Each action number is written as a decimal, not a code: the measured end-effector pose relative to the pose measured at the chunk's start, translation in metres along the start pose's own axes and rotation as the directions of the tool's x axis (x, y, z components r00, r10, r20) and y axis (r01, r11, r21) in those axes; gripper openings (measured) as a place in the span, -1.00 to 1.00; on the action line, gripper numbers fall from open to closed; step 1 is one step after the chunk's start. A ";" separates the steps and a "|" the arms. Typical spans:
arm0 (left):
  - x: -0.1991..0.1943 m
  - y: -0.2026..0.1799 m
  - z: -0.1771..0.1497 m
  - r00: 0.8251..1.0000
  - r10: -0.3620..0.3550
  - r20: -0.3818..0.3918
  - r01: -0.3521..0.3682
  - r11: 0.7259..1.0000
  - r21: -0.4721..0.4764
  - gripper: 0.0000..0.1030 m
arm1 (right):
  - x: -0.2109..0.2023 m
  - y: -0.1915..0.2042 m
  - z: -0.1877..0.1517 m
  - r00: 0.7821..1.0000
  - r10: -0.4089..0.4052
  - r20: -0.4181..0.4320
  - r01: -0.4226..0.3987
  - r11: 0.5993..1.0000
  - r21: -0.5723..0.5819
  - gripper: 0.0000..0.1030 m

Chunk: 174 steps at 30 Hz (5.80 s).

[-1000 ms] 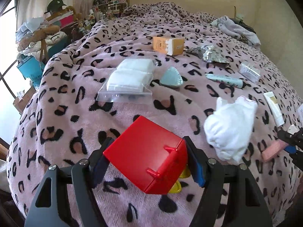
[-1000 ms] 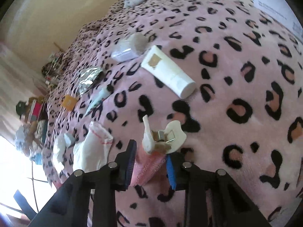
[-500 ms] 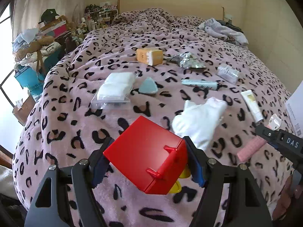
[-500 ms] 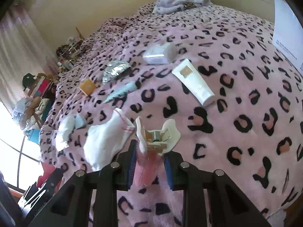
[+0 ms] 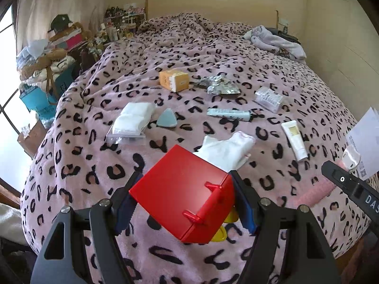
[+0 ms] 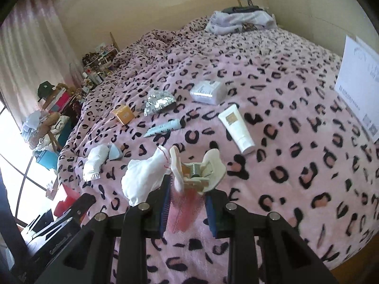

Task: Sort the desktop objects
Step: 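Carry the red block and pink roller toward the white JINCE paper bag, then lower the red block into the bag and open the left tool while the right tool releases the roller, then move both tools back over the bed items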

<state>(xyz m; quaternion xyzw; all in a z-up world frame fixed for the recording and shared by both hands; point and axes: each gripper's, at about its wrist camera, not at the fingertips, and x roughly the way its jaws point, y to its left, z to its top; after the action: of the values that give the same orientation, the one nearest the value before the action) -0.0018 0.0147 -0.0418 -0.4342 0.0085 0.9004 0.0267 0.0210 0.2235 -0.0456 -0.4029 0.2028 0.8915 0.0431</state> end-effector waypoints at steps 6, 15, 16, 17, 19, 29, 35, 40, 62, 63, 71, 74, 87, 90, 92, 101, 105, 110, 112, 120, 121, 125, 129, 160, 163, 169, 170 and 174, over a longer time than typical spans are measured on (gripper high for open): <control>-0.016 -0.031 0.004 1.000 -0.022 0.013 0.022 0.999 0.035 0.42 | -0.031 -0.013 0.005 0.999 0.012 0.038 -0.011 1.000 -0.021 -0.49; -0.028 -0.098 0.005 0.996 -0.083 0.015 0.081 0.990 0.114 0.42 | -0.065 -0.069 0.011 0.998 -0.004 0.065 0.001 0.999 0.037 -0.49; -0.028 -0.106 0.005 0.996 -0.091 0.012 0.089 0.988 0.123 0.42 | -0.067 -0.076 0.011 0.998 -0.011 0.067 0.008 0.999 0.045 -0.49; -0.028 -0.114 0.005 0.995 -0.098 0.008 0.097 0.986 0.133 0.42 | -0.070 -0.081 0.011 0.998 -0.014 0.068 0.010 0.999 0.051 -0.49; -0.027 -0.132 0.004 0.993 -0.114 0.002 0.113 0.981 0.155 0.42 | -0.075 -0.097 0.010 0.997 -0.022 0.073 0.017 0.997 0.074 -0.49; -0.022 -0.214 0.006 0.979 -0.204 -0.019 0.203 0.949 0.240 0.42 | -0.096 -0.162 0.017 0.991 -0.092 0.096 0.079 0.987 0.140 -0.49; -0.022 -0.266 0.020 0.965 -0.263 -0.015 0.255 0.919 0.301 0.42 | -0.106 -0.192 0.031 0.985 -0.131 0.113 0.112 0.981 0.161 -0.49; -0.024 -0.304 0.034 0.950 -0.312 -0.017 0.298 0.888 0.349 0.42 | -0.117 -0.217 0.045 0.979 -0.156 0.133 0.132 0.975 0.177 -0.49; -0.016 -0.412 0.050 0.915 -0.401 -0.041 0.368 0.787 0.495 0.42 | -0.140 -0.285 0.080 0.955 -0.241 0.173 0.200 0.953 0.227 -0.49; -0.017 -0.416 0.050 0.914 -0.405 -0.041 0.369 0.783 0.501 0.42 | -0.141 -0.288 0.082 0.954 -0.243 0.174 0.201 0.953 0.228 -0.49; -0.017 -0.441 0.053 0.902 -0.429 -0.048 0.383 0.744 0.547 0.42 | -0.149 -0.299 0.087 0.948 -0.264 0.176 0.223 0.949 0.221 -0.49; -0.016 -0.446 0.053 0.899 -0.434 -0.052 0.386 0.733 0.559 0.42 | -0.151 -0.303 0.088 0.946 -0.270 0.178 0.229 0.948 0.221 -0.49; -0.023 -0.494 0.094 0.851 -0.514 -0.102 0.464 0.649 0.603 0.42 | -0.170 -0.320 0.121 0.926 -0.297 0.234 0.246 0.943 0.223 -0.49; -0.030 -0.513 0.106 0.838 -0.536 -0.102 0.477 0.628 0.615 0.42 | -0.177 -0.326 0.135 0.916 -0.311 0.254 0.258 0.941 0.220 -0.49; -0.034 -0.526 0.112 0.831 -0.546 -0.108 0.483 0.612 0.626 0.42 | -0.181 -0.330 0.145 0.909 -0.321 0.267 0.269 0.939 0.214 -0.49; -0.027 -0.580 0.129 0.832 -0.534 -0.151 0.484 0.565 0.669 0.42 | -0.178 -0.356 0.178 0.898 -0.361 0.252 0.312 0.925 0.215 -0.48; -0.017 -0.595 0.134 0.837 -0.524 -0.158 0.476 0.554 0.683 0.42 | -0.171 -0.368 0.186 0.896 -0.373 0.242 0.322 0.920 0.225 -0.49; 0.000 -0.617 0.143 0.840 -0.515 -0.170 0.478 0.555 0.681 0.42 | -0.158 -0.384 0.195 0.899 -0.378 0.221 0.322 0.913 0.249 -0.49; 0.009 -0.625 0.143 0.842 -0.508 -0.183 0.482 0.555 0.678 0.42 | -0.151 -0.390 0.196 0.901 -0.381 0.208 0.326 0.910 0.257 -0.49; 0.033 -0.637 0.127 0.840 -0.502 -0.203 0.490 0.542 0.683 0.42 | -0.122 -0.407 0.185 0.905 -0.399 0.149 0.353 0.898 0.262 -0.49; 0.034 -0.638 0.126 0.831 -0.509 -0.224 0.509 0.536 0.673 0.42 | -0.118 -0.407 0.183 0.904 -0.402 0.142 0.358 0.897 0.258 -0.49; 0.042 -0.644 0.116 0.838 -0.489 -0.240 0.506 0.534 0.678 0.42 | -0.108 -0.407 0.179 0.905 -0.404 0.133 0.363 0.896 0.255 -0.48; 0.056 -0.645 0.106 0.839 -0.473 -0.269 0.517 0.538 0.665 0.42 | -0.103 -0.408 0.177 0.904 -0.410 0.122 0.370 0.893 0.255 -0.48; -0.024 -0.554 0.145 0.834 -0.537 -0.123 0.495 0.633 0.595 0.79 | -0.154 -0.364 0.180 0.920 -0.365 0.144 0.321 0.911 0.259 -0.23; -0.037 -0.499 0.146 0.838 -0.538 -0.092 0.497 0.684 0.534 0.80 | -0.160 -0.339 0.172 0.924 -0.351 0.151 0.315 0.924 0.219 -0.22; -0.031 -0.372 0.122 0.885 -0.464 -0.047 0.446 0.812 0.377 0.81 | -0.147 -0.279 0.133 0.953 -0.265 0.146 0.243 0.958 0.153 -0.20; -0.026 -0.345 0.115 0.897 -0.440 -0.045 0.428 0.838 0.339 0.81 | -0.143 -0.272 0.127 0.957 -0.254 0.142 0.233 0.961 0.148 -0.20; -0.010 -0.258 0.083 0.949 -0.314 -0.025 0.310 0.919 0.243 0.81 | -0.114 -0.227 0.101 0.978 -0.178 0.105 0.171 0.982 0.076 -0.20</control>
<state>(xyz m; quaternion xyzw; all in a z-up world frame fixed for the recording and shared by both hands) -0.0458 0.2753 0.0193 -0.4167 0.0494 0.8799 0.2228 0.0814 0.4812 0.0235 -0.3673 0.1936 0.8979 0.1459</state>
